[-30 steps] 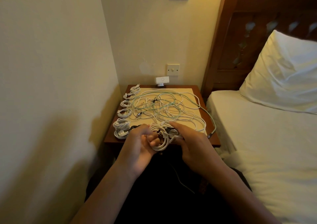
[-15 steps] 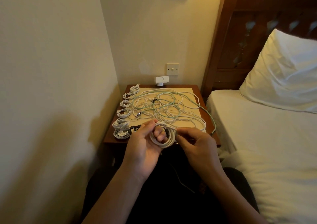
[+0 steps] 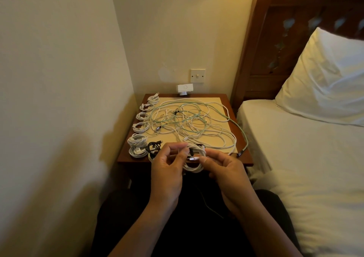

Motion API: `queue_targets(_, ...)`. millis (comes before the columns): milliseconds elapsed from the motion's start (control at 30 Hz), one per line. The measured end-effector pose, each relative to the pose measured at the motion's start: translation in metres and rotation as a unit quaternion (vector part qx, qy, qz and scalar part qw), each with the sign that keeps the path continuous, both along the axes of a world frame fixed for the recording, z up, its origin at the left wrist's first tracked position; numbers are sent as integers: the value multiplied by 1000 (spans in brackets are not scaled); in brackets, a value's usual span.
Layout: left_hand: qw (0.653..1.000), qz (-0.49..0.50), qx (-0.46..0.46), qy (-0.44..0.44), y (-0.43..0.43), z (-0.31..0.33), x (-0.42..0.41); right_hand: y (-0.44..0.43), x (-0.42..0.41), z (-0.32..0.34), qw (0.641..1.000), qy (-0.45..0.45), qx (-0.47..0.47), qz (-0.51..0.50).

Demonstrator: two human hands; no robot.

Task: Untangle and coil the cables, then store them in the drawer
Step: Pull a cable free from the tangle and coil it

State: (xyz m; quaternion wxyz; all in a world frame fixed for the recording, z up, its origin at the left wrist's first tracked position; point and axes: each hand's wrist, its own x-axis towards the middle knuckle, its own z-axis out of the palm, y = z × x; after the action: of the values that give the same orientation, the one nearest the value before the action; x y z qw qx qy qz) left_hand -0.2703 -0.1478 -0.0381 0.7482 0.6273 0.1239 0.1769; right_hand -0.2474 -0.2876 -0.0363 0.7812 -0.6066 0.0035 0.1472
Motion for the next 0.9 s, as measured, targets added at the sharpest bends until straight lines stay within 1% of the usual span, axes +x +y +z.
queue_targets(67,999,-44,-22,17,8,0,2,-7,6,-3,996,38,30,71)
queue_targets(167,995,-66,-66,38,17,0,5,-12,11,-12,973,99,118,172)
queue_targets(233,989,-86,-108,50,20,2,7,-13,14,-15,957,122,162,206)
queue_targets(267,982,-106,-142,60,21,2,7,-13,16,-14,958,120,156,211)
queue_targets(333,965,-148,-199,81,25,3,6,-12,21,-11,972,89,79,204)
queue_targets(400,955,-170,-223,99,28,3,6,-13,24,-4,980,38,-47,190)
queue_targets(433,951,-175,-232,104,30,2,6,-14,25,-1,976,3,-119,182)
queue_targets(467,948,-178,-240,108,31,2,6,-15,24,2,964,-43,-198,174)
queue_targets(500,945,-180,-248,112,32,0,6,-14,22,4,942,-94,-275,167)
queue_targets(567,936,-187,-272,120,31,-5,5,-11,16,5,895,-173,-380,156)
queue_targets(633,923,-193,-310,124,30,-10,3,-5,10,3,866,-207,-428,155)
queue_targets(700,909,-198,-346,123,29,-13,0,-2,10,-1,845,-233,-457,150)
queue_targets(733,907,-195,-351,123,29,-14,-3,-1,11,-4,835,-244,-469,154)
queue_targets(767,915,-188,-336,124,29,-15,-4,0,12,-6,826,-250,-477,164)
queue_targets(800,933,-178,-285,125,29,-17,-5,-1,13,-8,817,-253,-487,178)
queue_targets(833,959,-163,-194,125,29,-20,-6,-1,14,-8,804,-258,-500,192)
queue_targets(867,978,-152,-84,116,29,-21,-8,-2,16,-10,787,-267,-516,209)
queue_targets(900,983,-151,14,101,29,-23,-9,-2,17,-10,766,-276,-534,229)
